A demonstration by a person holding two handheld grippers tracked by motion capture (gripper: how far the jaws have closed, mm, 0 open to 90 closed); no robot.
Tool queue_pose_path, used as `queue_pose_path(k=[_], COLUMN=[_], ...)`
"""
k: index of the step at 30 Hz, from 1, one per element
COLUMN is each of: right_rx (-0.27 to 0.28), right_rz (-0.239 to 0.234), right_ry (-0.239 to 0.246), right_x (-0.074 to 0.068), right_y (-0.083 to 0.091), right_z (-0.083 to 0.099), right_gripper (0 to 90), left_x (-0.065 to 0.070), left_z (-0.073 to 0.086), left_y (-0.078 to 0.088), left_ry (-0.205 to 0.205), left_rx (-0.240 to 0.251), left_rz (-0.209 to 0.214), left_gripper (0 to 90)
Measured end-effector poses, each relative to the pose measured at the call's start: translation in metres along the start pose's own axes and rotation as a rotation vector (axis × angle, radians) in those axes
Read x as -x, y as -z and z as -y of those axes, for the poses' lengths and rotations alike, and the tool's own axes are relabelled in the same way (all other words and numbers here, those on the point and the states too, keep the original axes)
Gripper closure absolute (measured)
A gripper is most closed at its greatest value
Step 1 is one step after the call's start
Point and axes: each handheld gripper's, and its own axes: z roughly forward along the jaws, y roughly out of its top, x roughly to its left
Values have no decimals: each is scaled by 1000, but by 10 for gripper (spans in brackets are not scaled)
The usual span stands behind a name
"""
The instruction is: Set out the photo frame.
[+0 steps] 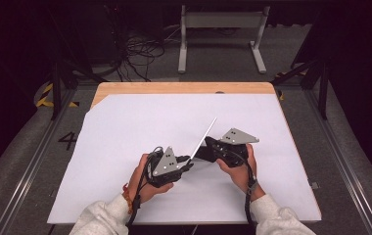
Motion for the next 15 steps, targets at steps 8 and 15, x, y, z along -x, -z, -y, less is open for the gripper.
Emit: queue_pose_path(k=[8, 15], right_rx=[-2, 13], right_rz=[3, -8], right_ry=[5, -14], right_x=[1, 7], right_y=[0, 5], right_z=[-1, -2], right_gripper=[837, 853], left_x=[0, 5], left_z=[0, -2], left_y=[0, 21], left_ry=[2, -39], left_rx=[1, 38], left_rz=[6, 38], left_gripper=[712, 727])
